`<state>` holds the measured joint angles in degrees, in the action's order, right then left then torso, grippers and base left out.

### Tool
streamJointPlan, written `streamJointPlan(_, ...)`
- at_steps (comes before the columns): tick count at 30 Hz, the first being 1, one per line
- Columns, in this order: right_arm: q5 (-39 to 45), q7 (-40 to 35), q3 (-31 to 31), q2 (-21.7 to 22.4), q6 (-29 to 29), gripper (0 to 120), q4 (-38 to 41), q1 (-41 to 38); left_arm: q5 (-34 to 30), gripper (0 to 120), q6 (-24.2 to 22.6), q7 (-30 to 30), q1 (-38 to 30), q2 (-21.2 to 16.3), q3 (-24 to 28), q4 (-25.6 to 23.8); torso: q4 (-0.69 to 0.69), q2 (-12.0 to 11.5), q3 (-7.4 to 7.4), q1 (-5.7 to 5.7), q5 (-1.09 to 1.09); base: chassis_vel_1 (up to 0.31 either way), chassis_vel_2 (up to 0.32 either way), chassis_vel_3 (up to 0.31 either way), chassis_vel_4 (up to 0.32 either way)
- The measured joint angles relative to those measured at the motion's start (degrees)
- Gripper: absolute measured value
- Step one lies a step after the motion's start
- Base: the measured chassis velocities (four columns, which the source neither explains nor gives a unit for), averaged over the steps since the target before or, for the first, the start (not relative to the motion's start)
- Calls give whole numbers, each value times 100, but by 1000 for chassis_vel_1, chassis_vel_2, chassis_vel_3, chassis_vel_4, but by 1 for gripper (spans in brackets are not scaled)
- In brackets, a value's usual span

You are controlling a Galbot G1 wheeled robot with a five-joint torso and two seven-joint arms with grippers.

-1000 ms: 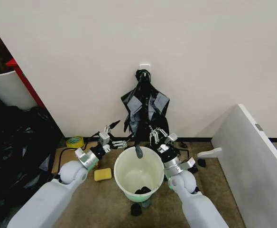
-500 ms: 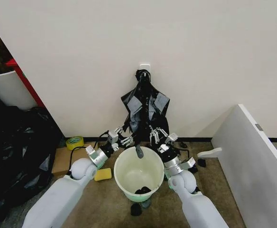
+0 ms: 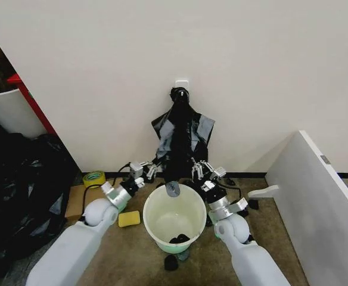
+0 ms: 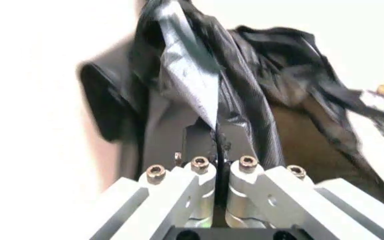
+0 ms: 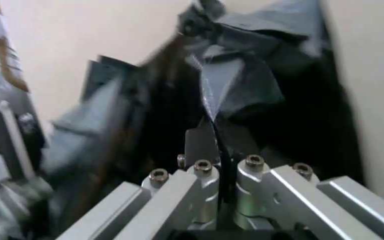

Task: Place the garbage bag over the trash bin.

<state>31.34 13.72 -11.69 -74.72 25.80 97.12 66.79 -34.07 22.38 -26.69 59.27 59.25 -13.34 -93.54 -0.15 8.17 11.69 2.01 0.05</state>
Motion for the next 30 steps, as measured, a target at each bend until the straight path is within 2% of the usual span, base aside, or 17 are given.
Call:
streamJointPlan(1, -15, -69, -2, 89, -10, 0, 108, 108, 1, 0, 16, 70, 118, -15, -78, -120, 2, 0, 0, 0, 0, 0, 0, 0, 0)
streamJointPlan(4, -39, -103, -1, 281, -4, 0, 332, 418, 16, 0, 78, 204, 433, -34, -236, -406, -2, 0, 0, 0, -3, 0, 0, 0, 0)
streamJointPlan(6, -108, 29, 1, 508, 104, 0, 643, 795, 126, 0, 191, 307, 892, -8, -395, -766, -2, 1, -1, -1, -1, 0, 0, 0, 0)
streamJointPlan(9, -221, 498, 1, 729, 312, 0, 941, 1188, 372, 0, 310, 365, 1422, 72, -493, -1186, 0, 1, -1, -1, -2, 0, 0, 0, 0)
streamJointPlan(11, -241, 647, -8, 772, 367, 0, 981, 1249, 438, 0, 343, 368, 1536, 81, -505, -1282, 0, 1, -1, -1, -1, 0, 0, 0, 0)
streamJointPlan(17, -300, 2101, -292, 1054, 764, 0, 1206, 1691, 913, 0, 575, 363, 2204, 4, -577, -1812, 0, 1, -1, -1, -2, 0, 0, 0, 0)
streamJointPlan(20, -323, 2291, -360, 1119, 849, 0, 1349, 1832, 1006, 0, 661, 356, 2389, -29, -598, -1957, 0, 1, 0, -1, -1, 0, 0, 0, 0)
streamJointPlan(26, -309, 1898, -370, 1148, 932, 0, 1846, 2164, 1130, 0, 866, 315, 2704, -14, -661, -2278, 0, 1, 0, -1, -3, 0, 0, 0, 0)
streamJointPlan(30, -293, 1262, -271, 1071, 893, 0, 2138, 2321, 831, 0, 888, 267, 2752, 80, -789, -2535, 0, 1, 0, 0, -2, 0, 0, 0, 0)
